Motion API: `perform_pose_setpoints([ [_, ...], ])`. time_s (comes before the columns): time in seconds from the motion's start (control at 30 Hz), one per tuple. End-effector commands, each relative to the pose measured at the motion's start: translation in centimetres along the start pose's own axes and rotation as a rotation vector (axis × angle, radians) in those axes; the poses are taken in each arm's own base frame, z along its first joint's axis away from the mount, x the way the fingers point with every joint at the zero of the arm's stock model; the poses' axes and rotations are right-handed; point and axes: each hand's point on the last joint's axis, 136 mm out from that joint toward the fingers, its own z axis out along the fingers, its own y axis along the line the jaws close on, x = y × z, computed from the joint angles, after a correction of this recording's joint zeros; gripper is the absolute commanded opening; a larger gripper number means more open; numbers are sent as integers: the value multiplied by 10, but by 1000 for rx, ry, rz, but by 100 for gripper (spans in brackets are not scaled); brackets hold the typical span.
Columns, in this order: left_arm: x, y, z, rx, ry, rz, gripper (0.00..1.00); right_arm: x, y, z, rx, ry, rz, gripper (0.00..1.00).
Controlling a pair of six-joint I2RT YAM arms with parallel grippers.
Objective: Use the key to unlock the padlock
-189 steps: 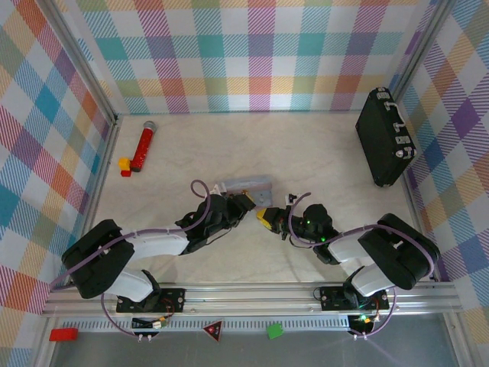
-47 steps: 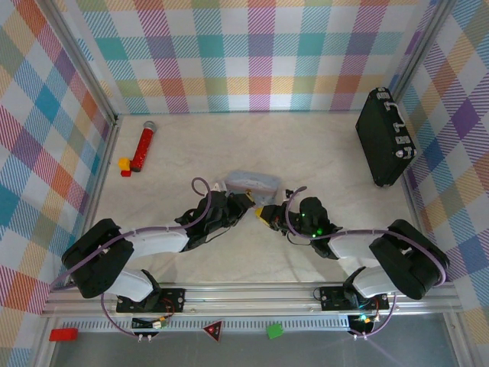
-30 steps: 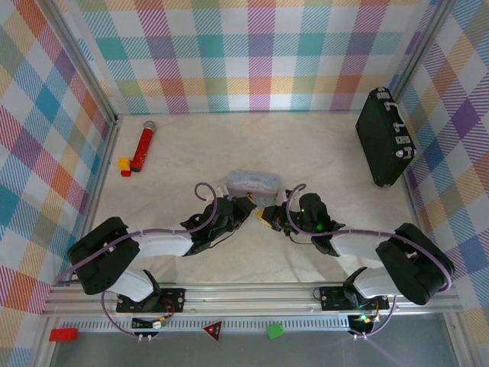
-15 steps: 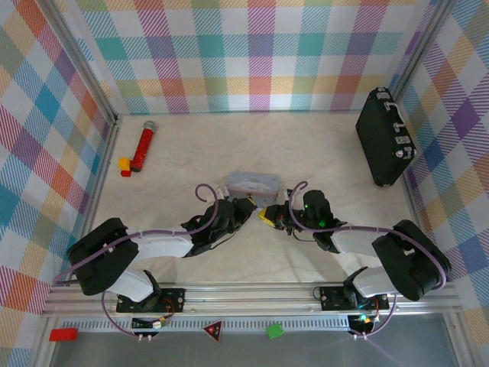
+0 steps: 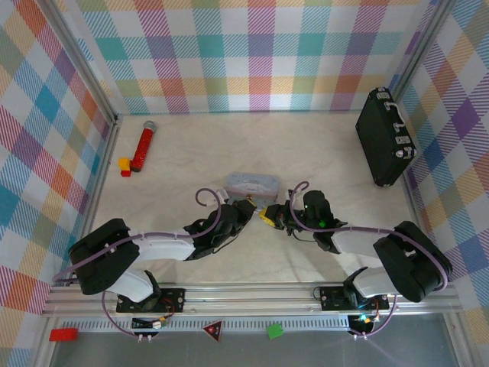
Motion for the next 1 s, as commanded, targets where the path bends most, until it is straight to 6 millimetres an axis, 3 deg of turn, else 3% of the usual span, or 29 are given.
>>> perform_pose_setpoints([
  [0.0, 58, -22, -13, 93, 213, 18, 0, -31, 34, -1, -118, -178, -17, 1],
  [0.27, 55, -25, -12, 98, 194, 4, 0, -29, 33, -2, -151, -219, 35, 4],
  [0.53, 56, -26, -8, 95, 187, -14, 0, -28, 49, -5, -221, -237, 0, 8],
  [0.97, 51, -20, -6, 84, 160, -39, 0, -23, 50, -12, -254, -287, -3, 12],
])
